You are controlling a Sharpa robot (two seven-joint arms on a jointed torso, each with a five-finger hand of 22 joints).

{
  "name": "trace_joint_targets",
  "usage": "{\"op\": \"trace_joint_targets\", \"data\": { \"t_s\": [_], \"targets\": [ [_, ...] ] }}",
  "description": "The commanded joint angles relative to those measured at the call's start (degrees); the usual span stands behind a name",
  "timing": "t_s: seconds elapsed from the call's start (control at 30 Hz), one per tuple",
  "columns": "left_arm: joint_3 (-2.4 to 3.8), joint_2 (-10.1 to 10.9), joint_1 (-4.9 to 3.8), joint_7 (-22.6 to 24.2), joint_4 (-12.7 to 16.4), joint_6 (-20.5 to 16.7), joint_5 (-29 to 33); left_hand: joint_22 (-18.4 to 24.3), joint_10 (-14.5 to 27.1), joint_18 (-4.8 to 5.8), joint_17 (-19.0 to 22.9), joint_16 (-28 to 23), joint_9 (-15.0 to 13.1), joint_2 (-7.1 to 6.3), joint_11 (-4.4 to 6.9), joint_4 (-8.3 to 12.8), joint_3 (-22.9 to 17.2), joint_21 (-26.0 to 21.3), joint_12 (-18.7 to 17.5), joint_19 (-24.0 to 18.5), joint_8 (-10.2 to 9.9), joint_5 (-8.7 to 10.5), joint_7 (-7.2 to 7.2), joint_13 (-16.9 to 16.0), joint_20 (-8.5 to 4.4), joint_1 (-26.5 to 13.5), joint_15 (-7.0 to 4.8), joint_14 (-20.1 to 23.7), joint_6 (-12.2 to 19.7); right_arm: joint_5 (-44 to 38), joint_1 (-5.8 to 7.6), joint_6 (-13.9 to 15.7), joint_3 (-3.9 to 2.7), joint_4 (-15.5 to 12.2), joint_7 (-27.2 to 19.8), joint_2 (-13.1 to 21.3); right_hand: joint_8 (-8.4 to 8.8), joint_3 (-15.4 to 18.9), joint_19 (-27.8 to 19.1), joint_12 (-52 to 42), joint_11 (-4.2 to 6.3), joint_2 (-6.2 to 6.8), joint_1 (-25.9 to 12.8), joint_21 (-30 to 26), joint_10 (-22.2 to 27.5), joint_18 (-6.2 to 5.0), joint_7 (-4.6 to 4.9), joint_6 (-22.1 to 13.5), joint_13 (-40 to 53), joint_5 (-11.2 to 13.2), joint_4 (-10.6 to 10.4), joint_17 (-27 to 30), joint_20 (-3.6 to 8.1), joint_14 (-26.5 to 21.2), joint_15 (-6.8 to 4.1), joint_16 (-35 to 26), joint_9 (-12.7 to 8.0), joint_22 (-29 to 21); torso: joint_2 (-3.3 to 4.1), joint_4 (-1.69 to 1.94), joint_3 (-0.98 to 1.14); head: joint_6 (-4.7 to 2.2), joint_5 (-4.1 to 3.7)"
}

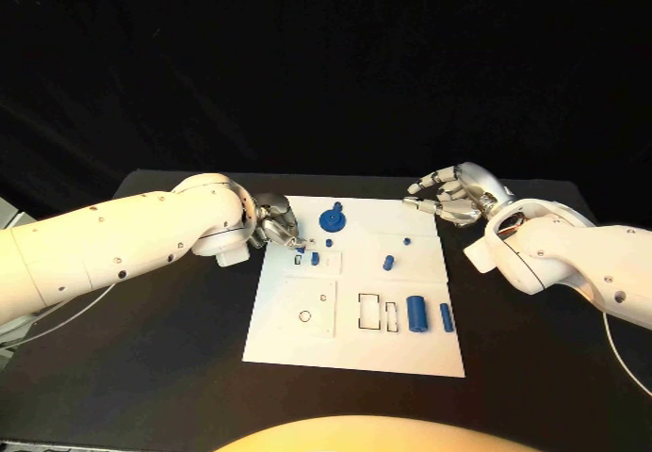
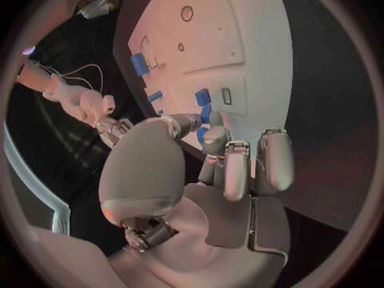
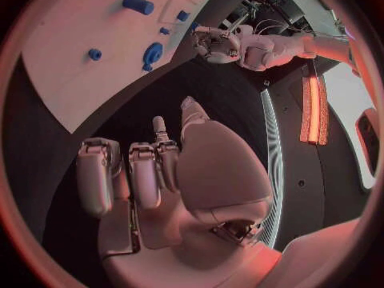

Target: Assemble the parts on the task board

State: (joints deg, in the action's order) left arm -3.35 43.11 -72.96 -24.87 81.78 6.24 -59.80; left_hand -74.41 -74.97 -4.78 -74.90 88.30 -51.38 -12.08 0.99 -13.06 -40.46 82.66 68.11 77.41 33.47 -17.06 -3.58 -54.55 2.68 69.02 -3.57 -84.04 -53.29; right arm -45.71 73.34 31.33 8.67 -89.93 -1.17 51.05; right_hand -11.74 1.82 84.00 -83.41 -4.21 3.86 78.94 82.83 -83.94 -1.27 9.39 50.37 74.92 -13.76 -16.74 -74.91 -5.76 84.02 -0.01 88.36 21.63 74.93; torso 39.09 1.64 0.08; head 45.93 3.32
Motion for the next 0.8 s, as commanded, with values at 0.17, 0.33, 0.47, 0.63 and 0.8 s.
{"op": "trace_joint_targets", "data": {
  "t_s": [0.17,0.33,0.47,0.63,0.8],
  "targets": [
    [-0.26,0.10,0.50,0.02,0.29,-0.92,-4.25,-0.08,-0.35,1.03,-11.62,0.19,-0.05,0.19,-0.04,10.60,-11.01,0.38,0.12,0.38,-0.05,-0.29,0.20,0.02,0.06,-0.42,-0.42,-5.00,-0.52,-0.17,-0.08,-0.74,0.00,-0.01,-0.29,0.04,-0.22,0.23,2.26,0.12,-0.21,-0.26,0.06,-0.28,0.08,-0.62,-0.23,-0.32,8.77,-0.36,0.18,-9.63,-0.36,4.68,0.17,-0.38,-0.08,9.98,0.08,-0.07,0.00,0.16,-0.04],
    [-0.47,0.04,0.62,-0.16,0.30,-0.82,-4.52,-0.18,-0.40,1.05,-11.70,0.23,-0.05,0.19,-0.03,10.62,-11.04,0.43,0.17,0.46,-0.05,-0.28,0.20,-0.07,0.06,-0.42,-0.42,-5.02,-0.54,-0.16,-0.08,-0.77,0.01,0.02,-0.28,0.00,-0.22,0.23,2.26,0.12,-0.21,-0.26,0.06,-0.28,0.08,-0.62,-0.23,-0.32,8.77,-0.36,0.18,-9.63,-0.36,4.68,0.17,-0.38,-0.08,9.98,0.08,-0.03,0.04,0.37,-0.09],
    [-0.63,0.01,0.73,-0.30,0.24,-0.66,-4.65,-0.21,-0.50,1.06,-11.73,0.24,-0.04,0.13,-0.01,10.69,-11.11,0.45,0.27,0.49,-0.07,-0.27,0.21,-0.24,0.05,-0.44,-0.44,-5.03,-0.59,-0.08,-0.09,-0.79,0.01,0.04,-0.28,-0.02,-0.22,0.23,2.26,0.12,-0.21,-0.26,0.06,-0.28,0.08,-0.62,-0.23,-0.32,8.77,-0.36,0.18,-9.63,-0.36,4.68,0.17,-0.38,-0.08,9.98,0.08,-0.02,0.01,0.47,-0.09],
    [-0.77,0.08,0.94,-0.52,0.34,-0.32,-4.71,-0.21,-0.50,1.06,-11.73,0.24,-0.04,0.13,-0.01,10.69,-11.11,0.45,0.27,0.49,-0.07,-0.27,0.21,-0.24,0.05,-0.44,-0.44,-5.03,-0.59,-0.04,-0.10,-0.79,0.01,0.03,-0.28,-0.01,-0.22,0.23,2.26,0.12,-0.21,-0.26,0.06,-0.28,0.08,-0.62,-0.23,-0.32,8.77,-0.36,0.18,-9.63,-0.36,4.68,0.17,-0.38,-0.08,9.98,0.01,0.04,0.03,0.67,-0.02],
    [-0.86,0.13,1.05,-0.72,0.48,-0.04,-4.73,-0.20,-0.60,1.05,-11.64,0.20,-0.03,0.06,0.00,10.75,-11.21,0.45,0.31,0.47,-0.09,-0.29,0.23,-0.31,0.04,-0.51,-0.45,-5.00,-0.68,-0.03,-0.10,-0.78,0.01,0.00,-0.28,-0.01,-0.22,0.23,2.26,0.12,-0.21,-0.26,0.06,-0.28,0.08,-0.62,-0.23,-0.32,8.77,-0.36,0.18,-9.63,-0.36,4.68,0.17,-0.38,-0.08,9.98,0.01,-0.02,0.03,0.81,0.12]
  ]
}}
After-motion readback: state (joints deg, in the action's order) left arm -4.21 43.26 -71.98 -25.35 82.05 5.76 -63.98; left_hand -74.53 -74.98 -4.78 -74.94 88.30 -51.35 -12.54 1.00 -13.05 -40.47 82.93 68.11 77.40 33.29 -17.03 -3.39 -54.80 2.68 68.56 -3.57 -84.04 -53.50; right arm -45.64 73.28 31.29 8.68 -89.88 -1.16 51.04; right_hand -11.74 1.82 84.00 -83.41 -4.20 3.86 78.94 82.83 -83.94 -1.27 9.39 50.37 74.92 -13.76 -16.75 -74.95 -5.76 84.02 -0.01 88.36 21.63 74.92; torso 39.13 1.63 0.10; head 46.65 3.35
